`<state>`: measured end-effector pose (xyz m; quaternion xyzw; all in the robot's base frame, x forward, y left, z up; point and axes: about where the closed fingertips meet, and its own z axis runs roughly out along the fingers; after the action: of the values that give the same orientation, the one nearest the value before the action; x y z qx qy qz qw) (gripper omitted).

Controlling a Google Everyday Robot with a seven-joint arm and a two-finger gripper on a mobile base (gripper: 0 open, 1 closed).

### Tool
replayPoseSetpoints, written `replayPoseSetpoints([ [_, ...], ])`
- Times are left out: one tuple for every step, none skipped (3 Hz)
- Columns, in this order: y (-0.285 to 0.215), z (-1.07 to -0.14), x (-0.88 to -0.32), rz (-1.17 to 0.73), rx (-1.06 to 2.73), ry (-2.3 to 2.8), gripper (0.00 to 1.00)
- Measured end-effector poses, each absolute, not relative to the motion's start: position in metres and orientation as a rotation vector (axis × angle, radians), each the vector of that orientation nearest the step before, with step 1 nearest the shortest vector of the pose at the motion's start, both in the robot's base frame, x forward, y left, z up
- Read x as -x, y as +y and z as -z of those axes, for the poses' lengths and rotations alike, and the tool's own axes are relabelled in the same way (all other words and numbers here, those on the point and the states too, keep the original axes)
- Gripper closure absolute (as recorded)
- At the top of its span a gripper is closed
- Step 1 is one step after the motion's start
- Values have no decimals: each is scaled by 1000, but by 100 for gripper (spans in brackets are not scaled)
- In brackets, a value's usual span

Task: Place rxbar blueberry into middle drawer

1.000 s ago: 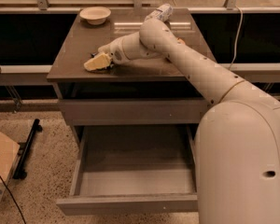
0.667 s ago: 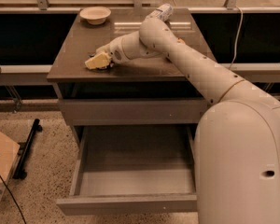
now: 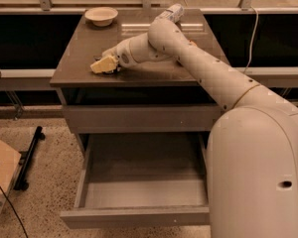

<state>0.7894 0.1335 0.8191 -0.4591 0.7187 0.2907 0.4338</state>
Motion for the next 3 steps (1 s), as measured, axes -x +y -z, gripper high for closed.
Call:
replayPoseSetpoints([
  [133, -819, -789, -724, 1143, 1790, 100],
  [134, -819, -789, -724, 1143, 1790, 100],
  [134, -819, -789, -724, 1143, 1790, 81],
])
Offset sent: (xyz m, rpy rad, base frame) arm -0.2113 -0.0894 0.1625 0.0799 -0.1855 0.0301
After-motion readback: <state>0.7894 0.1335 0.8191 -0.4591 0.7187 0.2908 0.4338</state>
